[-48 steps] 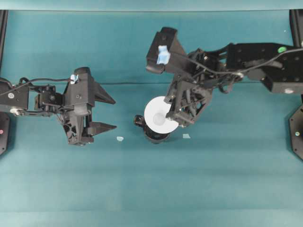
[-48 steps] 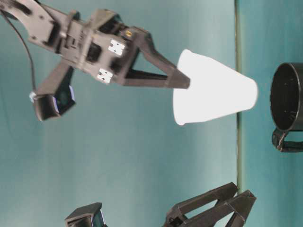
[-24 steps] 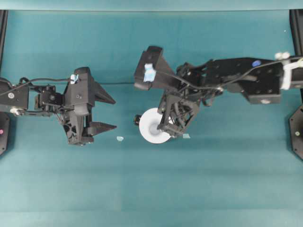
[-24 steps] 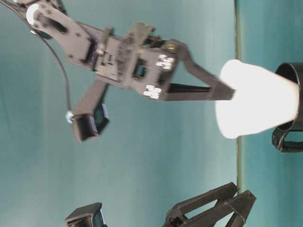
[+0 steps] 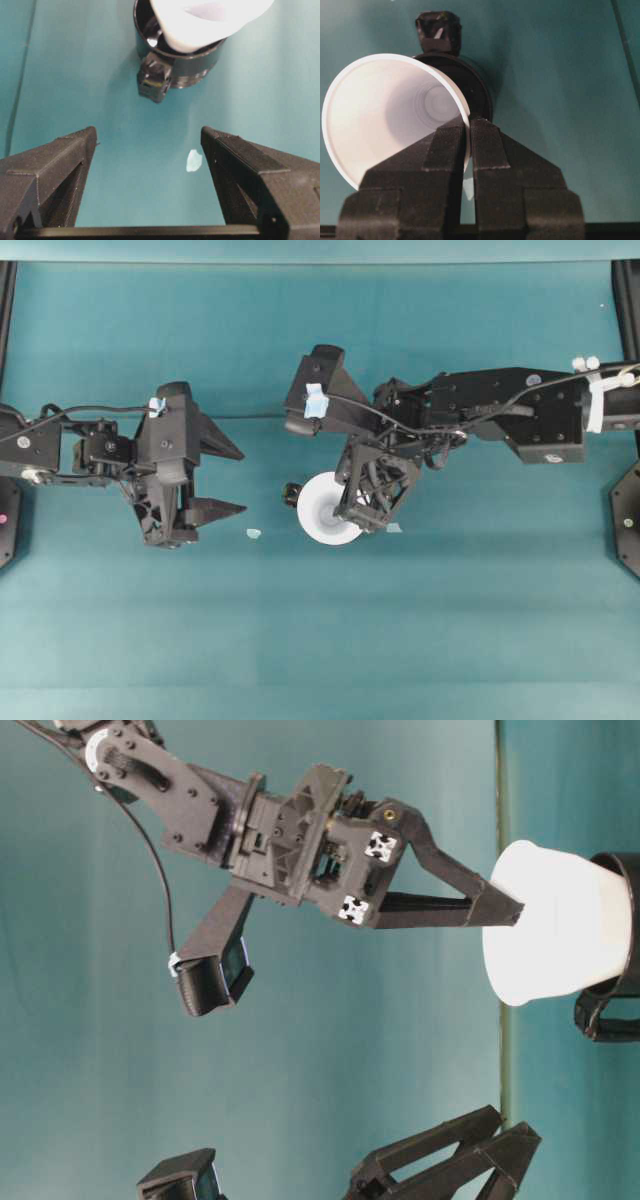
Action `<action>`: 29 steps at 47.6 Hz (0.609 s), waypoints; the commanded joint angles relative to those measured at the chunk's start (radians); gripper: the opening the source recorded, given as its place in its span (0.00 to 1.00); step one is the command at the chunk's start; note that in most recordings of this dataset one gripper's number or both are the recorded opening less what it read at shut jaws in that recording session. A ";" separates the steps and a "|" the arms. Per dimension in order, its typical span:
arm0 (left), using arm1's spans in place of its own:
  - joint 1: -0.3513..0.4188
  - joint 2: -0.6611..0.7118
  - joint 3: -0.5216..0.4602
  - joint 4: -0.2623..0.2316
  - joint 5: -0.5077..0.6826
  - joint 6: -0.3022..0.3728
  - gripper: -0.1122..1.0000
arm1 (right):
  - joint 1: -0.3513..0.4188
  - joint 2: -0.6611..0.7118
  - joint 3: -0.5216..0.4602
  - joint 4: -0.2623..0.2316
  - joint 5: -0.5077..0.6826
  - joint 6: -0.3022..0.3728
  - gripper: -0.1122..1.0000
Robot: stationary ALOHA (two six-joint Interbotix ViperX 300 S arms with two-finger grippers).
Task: Put a paper cup into the cup holder on your left arm.
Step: 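Carry the white cup left and lower it into the black mug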
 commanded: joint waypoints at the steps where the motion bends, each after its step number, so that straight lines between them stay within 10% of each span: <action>1: 0.000 -0.006 -0.012 0.003 -0.006 -0.002 0.89 | -0.003 -0.008 -0.002 0.003 -0.009 0.011 0.14; 29: 0.000 -0.003 -0.014 0.003 -0.008 -0.002 0.89 | -0.012 0.005 0.009 0.037 -0.023 0.009 0.15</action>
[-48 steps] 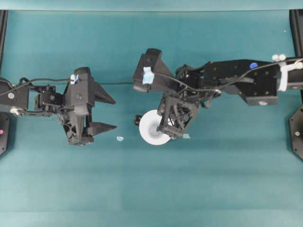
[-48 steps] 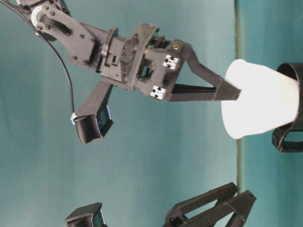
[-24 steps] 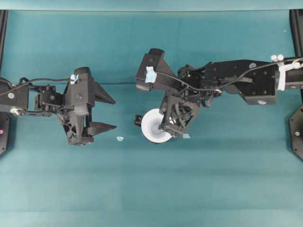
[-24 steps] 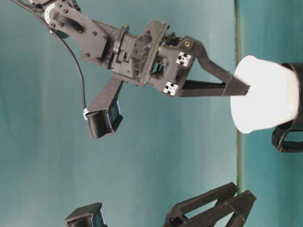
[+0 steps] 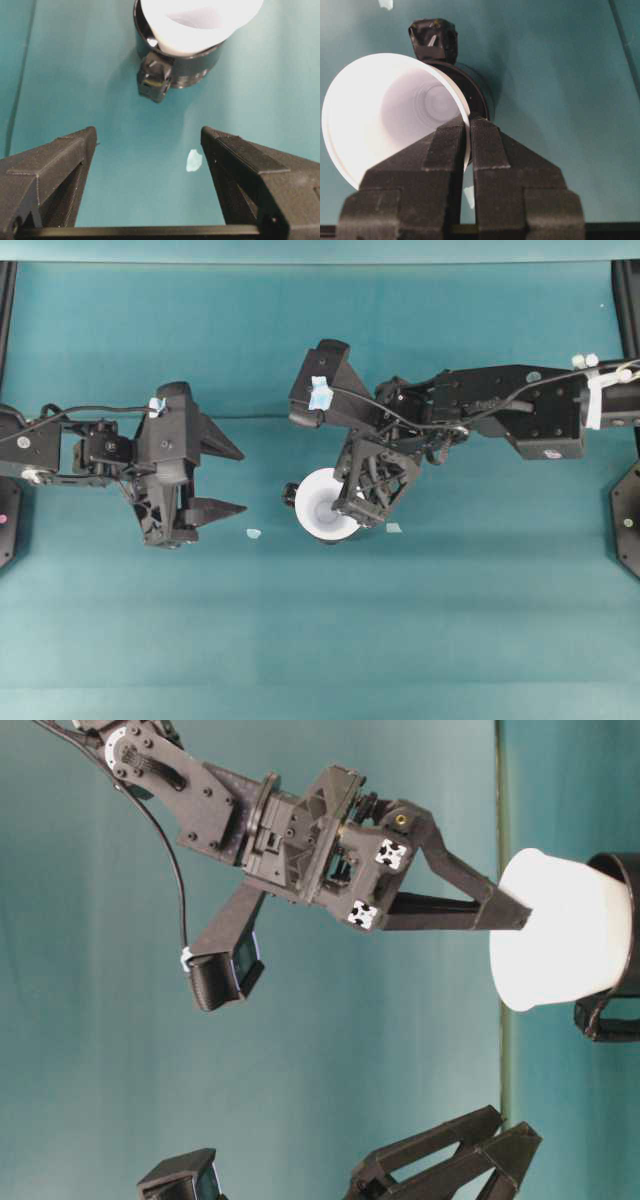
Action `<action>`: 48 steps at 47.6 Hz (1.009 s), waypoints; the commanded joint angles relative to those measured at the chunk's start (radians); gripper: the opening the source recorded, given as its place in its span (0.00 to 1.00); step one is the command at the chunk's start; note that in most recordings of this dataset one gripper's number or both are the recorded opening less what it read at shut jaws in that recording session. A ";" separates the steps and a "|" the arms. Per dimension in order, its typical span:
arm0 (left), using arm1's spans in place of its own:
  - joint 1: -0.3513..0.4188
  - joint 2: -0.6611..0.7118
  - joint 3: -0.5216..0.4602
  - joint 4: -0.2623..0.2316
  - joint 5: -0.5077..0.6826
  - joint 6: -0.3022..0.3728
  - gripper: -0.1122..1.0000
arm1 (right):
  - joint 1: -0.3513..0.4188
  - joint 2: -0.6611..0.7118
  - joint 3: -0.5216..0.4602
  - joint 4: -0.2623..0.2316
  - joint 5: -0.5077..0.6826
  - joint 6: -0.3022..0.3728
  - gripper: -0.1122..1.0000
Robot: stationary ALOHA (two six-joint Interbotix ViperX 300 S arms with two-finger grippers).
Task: Put a paper cup into the cup holder on your left arm.
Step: 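Carry the white cup left and lower it into the black mug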
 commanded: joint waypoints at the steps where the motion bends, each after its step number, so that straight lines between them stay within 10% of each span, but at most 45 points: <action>1: -0.002 -0.003 -0.015 0.003 -0.006 -0.002 0.89 | -0.002 -0.002 -0.006 0.006 0.015 0.009 0.15; 20: 0.000 -0.003 -0.015 0.003 -0.008 -0.002 0.89 | -0.003 -0.002 -0.009 0.017 0.020 0.006 0.25; 38: 0.000 -0.003 -0.015 0.003 -0.011 -0.002 0.89 | -0.006 -0.003 -0.006 0.023 -0.020 0.008 0.71; 48: 0.002 -0.003 -0.012 0.003 -0.011 -0.002 0.89 | -0.011 -0.008 -0.006 0.021 -0.020 0.009 0.73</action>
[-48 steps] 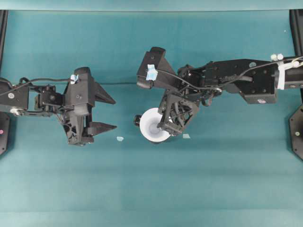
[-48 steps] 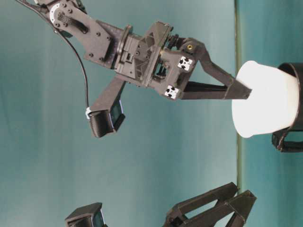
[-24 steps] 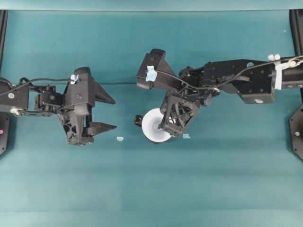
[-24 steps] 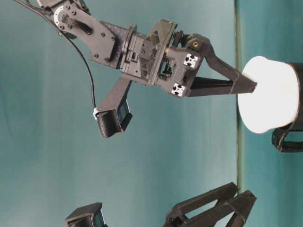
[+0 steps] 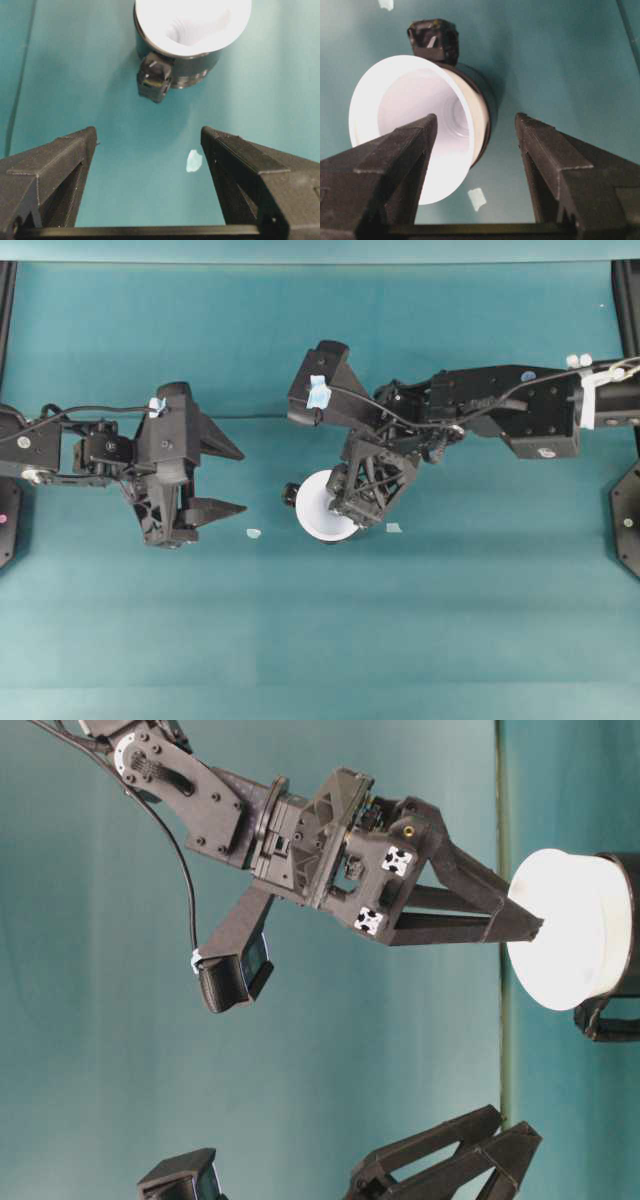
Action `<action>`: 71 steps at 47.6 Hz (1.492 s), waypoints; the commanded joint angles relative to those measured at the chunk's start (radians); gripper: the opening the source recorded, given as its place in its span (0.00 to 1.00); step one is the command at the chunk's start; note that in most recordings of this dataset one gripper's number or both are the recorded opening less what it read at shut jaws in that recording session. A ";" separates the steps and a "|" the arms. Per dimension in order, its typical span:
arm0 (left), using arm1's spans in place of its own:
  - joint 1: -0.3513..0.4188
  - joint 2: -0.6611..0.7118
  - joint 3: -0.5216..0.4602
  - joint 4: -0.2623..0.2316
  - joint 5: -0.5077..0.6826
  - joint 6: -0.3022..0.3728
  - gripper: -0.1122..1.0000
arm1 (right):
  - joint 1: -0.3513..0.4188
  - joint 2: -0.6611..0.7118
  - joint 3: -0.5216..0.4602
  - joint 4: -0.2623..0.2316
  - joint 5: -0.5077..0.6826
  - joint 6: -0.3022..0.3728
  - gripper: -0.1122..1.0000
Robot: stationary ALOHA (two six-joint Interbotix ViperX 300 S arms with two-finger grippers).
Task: Put a paper cup into the cup holder on your left arm.
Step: 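Open the right gripper and withdraw it up and right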
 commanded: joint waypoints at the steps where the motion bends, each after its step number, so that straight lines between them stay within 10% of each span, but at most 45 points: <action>1: 0.003 -0.005 -0.014 0.002 -0.009 -0.002 0.89 | -0.002 -0.014 -0.008 0.002 -0.006 0.009 0.73; 71: 0.005 -0.003 -0.011 0.002 -0.006 -0.005 0.89 | 0.038 -0.348 0.183 -0.081 -0.060 -0.021 0.74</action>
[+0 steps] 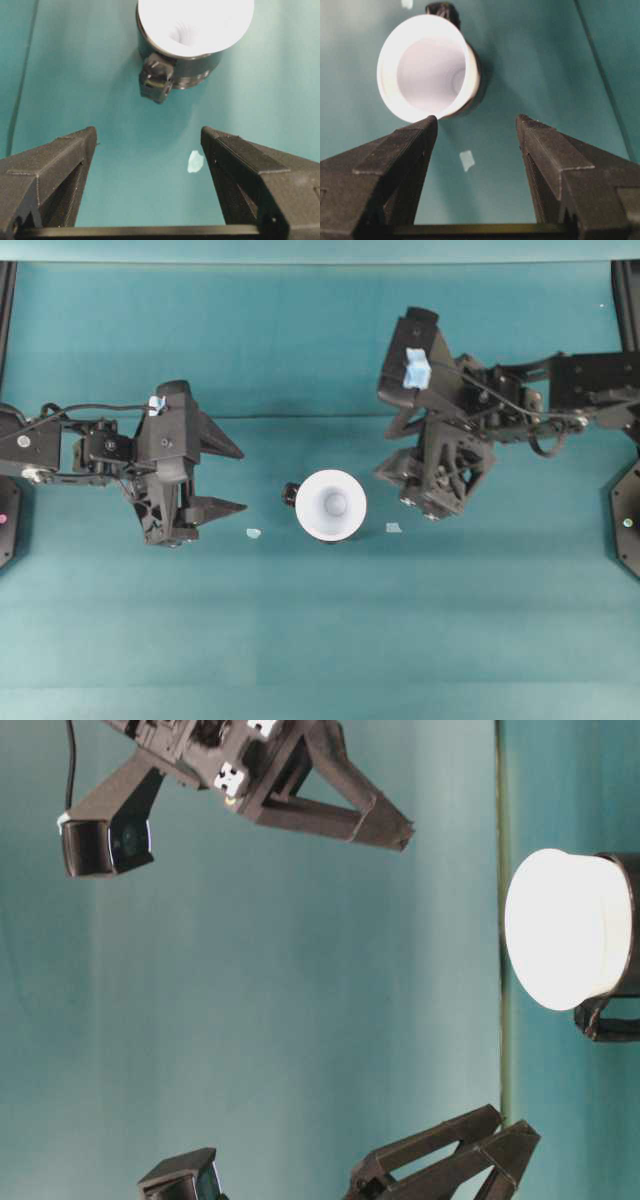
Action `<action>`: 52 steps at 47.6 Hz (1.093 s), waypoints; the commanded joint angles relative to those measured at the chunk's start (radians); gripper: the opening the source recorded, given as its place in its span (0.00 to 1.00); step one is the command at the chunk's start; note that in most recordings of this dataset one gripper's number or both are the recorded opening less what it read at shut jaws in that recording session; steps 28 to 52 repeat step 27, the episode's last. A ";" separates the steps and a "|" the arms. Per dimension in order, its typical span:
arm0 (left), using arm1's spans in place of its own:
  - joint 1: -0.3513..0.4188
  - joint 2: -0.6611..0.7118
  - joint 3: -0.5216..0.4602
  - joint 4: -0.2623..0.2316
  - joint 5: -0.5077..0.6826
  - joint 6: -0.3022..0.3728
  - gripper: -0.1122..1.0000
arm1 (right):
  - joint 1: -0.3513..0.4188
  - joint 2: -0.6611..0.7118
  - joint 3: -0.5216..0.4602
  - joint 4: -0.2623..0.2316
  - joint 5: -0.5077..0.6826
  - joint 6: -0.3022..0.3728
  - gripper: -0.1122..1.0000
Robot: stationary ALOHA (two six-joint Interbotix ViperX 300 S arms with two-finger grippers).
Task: Put a paper cup into the cup holder on your left arm.
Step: 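Open the right gripper and withdraw it up and right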
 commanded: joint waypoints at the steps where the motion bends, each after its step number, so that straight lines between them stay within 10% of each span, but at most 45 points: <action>1: 0.000 -0.003 -0.011 0.003 -0.005 -0.002 0.89 | 0.015 -0.029 -0.006 -0.014 -0.012 -0.025 0.74; 18: 0.000 -0.005 -0.009 0.003 -0.003 -0.029 0.89 | 0.038 -0.037 0.003 -0.017 -0.063 -0.133 0.74; 52: 0.000 -0.006 -0.009 0.003 -0.003 -0.029 0.89 | 0.038 -0.049 0.017 -0.017 -0.071 -0.138 0.74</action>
